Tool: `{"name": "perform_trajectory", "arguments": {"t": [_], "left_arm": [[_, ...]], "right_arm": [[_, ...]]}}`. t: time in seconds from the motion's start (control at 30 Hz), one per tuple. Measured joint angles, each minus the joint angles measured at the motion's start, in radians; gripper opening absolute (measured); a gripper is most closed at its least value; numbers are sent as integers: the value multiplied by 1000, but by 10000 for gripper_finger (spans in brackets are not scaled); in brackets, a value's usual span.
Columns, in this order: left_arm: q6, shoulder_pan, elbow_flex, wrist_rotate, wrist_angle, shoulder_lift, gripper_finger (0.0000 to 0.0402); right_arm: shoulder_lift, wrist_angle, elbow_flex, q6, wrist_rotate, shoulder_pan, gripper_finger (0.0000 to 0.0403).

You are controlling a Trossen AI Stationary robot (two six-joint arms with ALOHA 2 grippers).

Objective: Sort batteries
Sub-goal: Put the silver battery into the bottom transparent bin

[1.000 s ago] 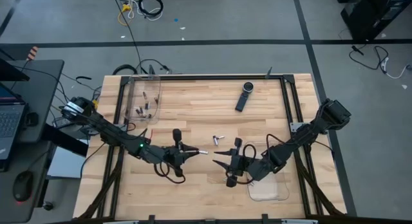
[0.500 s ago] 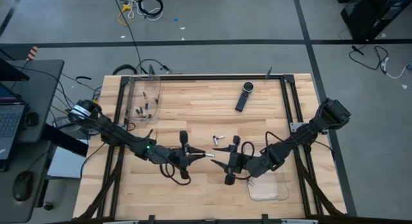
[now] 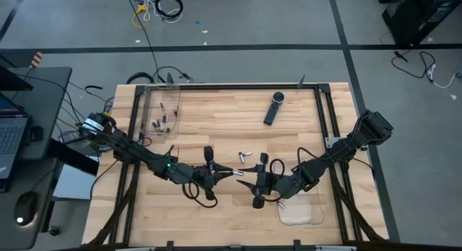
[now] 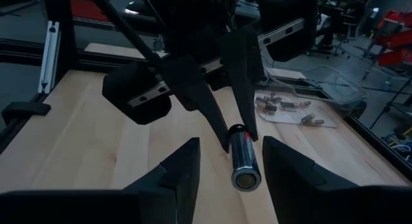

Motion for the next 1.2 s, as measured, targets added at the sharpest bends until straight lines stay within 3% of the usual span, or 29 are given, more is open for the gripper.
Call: {"name": "perform_trajectory", "arguments": {"t": [0.83,1.2], "left_arm": [[-2,-1,-1,-1,5,-1,48],[-62,0,-1,-5,2,-1,129]], "right_arm": [[-1,-34,0,8,2,0,41],[-2,-43,0,37,0,-1,41]]}}
